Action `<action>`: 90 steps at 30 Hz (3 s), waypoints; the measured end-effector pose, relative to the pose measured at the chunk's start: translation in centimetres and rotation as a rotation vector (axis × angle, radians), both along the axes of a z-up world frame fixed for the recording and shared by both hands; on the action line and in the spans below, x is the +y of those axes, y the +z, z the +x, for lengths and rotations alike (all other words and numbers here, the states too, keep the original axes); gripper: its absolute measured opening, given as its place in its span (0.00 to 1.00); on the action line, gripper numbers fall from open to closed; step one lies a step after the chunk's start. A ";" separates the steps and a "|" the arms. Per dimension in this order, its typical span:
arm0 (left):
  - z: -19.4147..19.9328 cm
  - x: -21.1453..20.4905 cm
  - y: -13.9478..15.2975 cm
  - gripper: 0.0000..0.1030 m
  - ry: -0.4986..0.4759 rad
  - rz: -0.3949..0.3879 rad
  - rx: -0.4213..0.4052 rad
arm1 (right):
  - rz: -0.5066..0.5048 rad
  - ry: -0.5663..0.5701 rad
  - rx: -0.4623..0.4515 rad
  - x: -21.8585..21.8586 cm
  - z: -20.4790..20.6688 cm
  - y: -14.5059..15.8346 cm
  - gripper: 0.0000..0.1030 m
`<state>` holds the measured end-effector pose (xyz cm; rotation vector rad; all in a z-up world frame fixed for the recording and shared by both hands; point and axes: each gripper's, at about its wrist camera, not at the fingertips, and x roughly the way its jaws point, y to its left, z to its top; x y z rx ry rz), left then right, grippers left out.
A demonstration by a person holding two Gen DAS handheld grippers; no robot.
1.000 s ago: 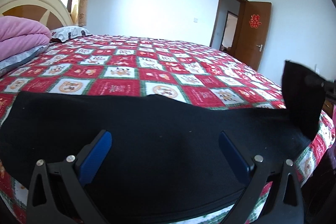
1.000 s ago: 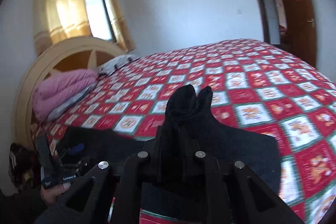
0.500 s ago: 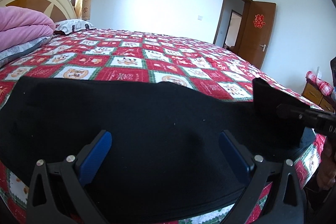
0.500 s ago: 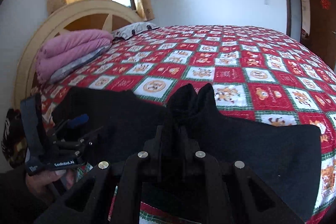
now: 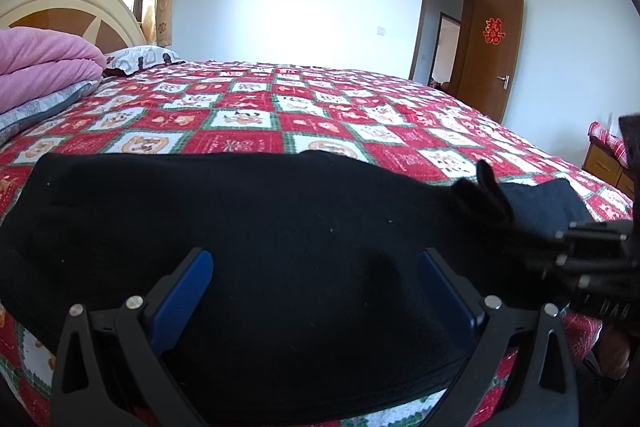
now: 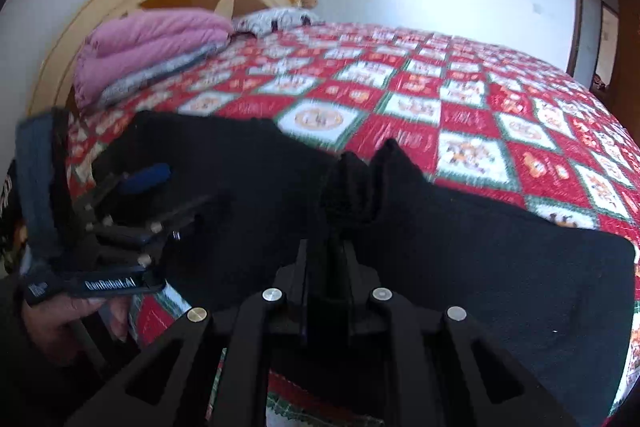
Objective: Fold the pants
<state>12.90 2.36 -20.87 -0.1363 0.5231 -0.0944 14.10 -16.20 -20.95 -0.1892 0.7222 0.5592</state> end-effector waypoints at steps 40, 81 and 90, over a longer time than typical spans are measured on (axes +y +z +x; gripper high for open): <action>1.3 -10.6 0.4 1.00 -0.122 0.153 0.172 | -0.225 -0.266 0.038 -14.7 -1.9 -1.2 0.46; 4.2 -10.3 1.7 0.43 -0.206 0.011 0.172 | -0.003 -0.367 -0.165 -17.4 -2.4 2.2 0.54; 3.1 -11.1 1.9 0.64 -0.227 0.066 0.156 | -0.081 -0.360 -0.092 -16.9 -1.6 0.3 0.55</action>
